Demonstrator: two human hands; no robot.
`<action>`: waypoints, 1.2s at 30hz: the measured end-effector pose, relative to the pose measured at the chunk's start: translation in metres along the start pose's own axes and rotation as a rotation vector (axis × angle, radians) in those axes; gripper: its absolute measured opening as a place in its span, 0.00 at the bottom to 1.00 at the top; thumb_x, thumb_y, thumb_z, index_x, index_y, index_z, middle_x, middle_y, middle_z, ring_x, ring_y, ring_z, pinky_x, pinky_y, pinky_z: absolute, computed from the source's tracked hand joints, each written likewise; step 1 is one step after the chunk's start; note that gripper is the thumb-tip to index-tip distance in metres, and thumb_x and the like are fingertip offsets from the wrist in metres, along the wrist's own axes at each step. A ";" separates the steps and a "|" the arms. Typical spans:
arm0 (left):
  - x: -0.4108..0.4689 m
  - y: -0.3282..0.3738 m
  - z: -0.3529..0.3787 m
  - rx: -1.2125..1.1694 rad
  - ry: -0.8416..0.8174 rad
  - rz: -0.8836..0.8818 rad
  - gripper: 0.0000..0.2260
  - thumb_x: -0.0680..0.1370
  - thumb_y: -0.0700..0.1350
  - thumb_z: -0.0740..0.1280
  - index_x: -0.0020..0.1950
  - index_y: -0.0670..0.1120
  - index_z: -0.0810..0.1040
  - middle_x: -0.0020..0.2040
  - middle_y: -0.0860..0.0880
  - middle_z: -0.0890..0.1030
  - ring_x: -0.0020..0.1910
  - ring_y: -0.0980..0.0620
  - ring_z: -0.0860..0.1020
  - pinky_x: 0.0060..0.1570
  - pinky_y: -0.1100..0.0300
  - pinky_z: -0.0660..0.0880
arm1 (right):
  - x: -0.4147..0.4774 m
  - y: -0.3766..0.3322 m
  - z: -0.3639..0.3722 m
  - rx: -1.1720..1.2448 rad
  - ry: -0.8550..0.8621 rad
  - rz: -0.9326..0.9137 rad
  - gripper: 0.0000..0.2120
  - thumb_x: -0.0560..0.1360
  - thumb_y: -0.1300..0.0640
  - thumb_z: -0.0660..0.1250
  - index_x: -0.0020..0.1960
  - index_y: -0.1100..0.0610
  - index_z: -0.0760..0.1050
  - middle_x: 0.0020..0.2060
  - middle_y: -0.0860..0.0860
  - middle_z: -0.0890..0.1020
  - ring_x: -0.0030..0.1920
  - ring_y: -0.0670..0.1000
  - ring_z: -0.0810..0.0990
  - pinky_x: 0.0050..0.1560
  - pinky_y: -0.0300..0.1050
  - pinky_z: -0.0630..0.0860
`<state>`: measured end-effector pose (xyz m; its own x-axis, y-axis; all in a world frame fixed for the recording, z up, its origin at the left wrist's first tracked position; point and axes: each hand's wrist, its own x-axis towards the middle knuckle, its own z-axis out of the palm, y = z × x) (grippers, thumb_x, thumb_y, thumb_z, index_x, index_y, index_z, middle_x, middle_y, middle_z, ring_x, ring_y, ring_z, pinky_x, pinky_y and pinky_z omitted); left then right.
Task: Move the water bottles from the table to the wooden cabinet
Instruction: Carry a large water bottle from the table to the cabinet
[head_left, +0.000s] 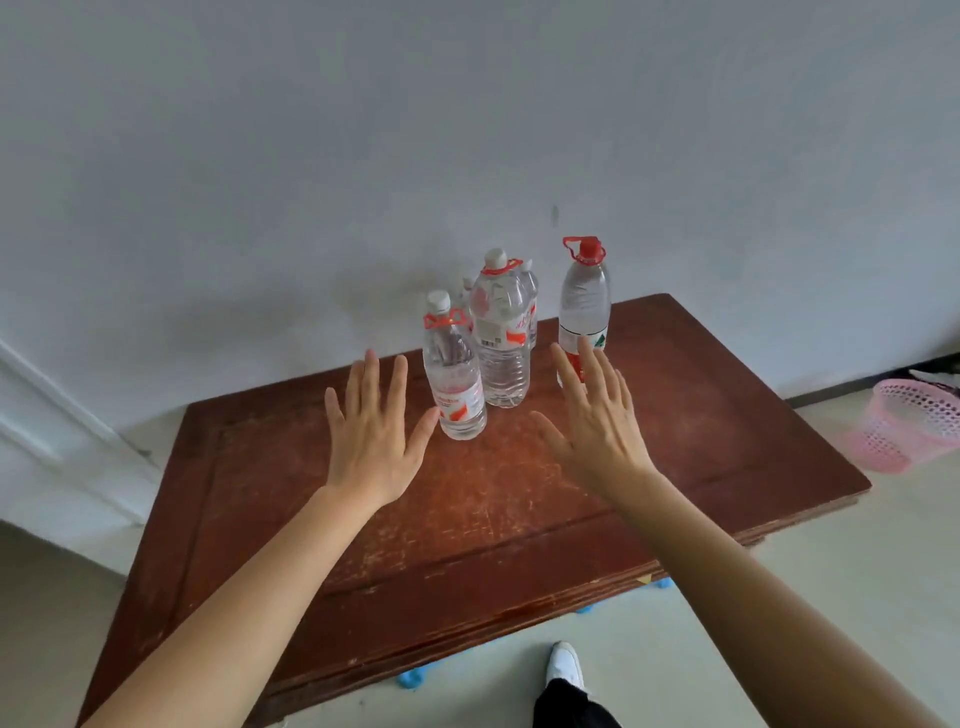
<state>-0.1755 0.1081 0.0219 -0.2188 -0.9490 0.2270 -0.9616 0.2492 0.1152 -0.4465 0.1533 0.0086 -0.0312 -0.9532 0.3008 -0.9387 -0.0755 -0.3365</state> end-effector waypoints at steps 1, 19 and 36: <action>0.020 0.002 0.000 0.009 0.004 -0.006 0.38 0.79 0.70 0.39 0.83 0.49 0.49 0.82 0.39 0.48 0.81 0.39 0.49 0.75 0.32 0.53 | 0.016 0.008 0.011 0.019 -0.028 -0.010 0.39 0.81 0.35 0.57 0.83 0.45 0.39 0.83 0.55 0.43 0.83 0.57 0.44 0.80 0.58 0.46; 0.155 0.027 0.051 -0.127 0.315 0.014 0.19 0.78 0.55 0.66 0.63 0.45 0.76 0.59 0.42 0.77 0.55 0.43 0.78 0.48 0.47 0.78 | 0.140 0.019 0.166 0.402 -0.621 -0.102 0.51 0.78 0.38 0.68 0.83 0.50 0.36 0.83 0.52 0.50 0.81 0.55 0.56 0.74 0.58 0.67; -0.003 -0.129 0.108 -0.796 0.118 -1.005 0.31 0.74 0.61 0.73 0.73 0.50 0.70 0.66 0.48 0.68 0.53 0.63 0.73 0.55 0.67 0.70 | 0.159 -0.089 0.245 -0.121 -0.603 -0.495 0.46 0.68 0.27 0.68 0.78 0.43 0.56 0.74 0.54 0.67 0.77 0.62 0.60 0.74 0.75 0.50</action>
<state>-0.0686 0.0578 -0.0985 0.5953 -0.7740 -0.2156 -0.3228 -0.4762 0.8179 -0.2838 -0.0631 -0.1318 0.5593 -0.8139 -0.1571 -0.8266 -0.5333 -0.1797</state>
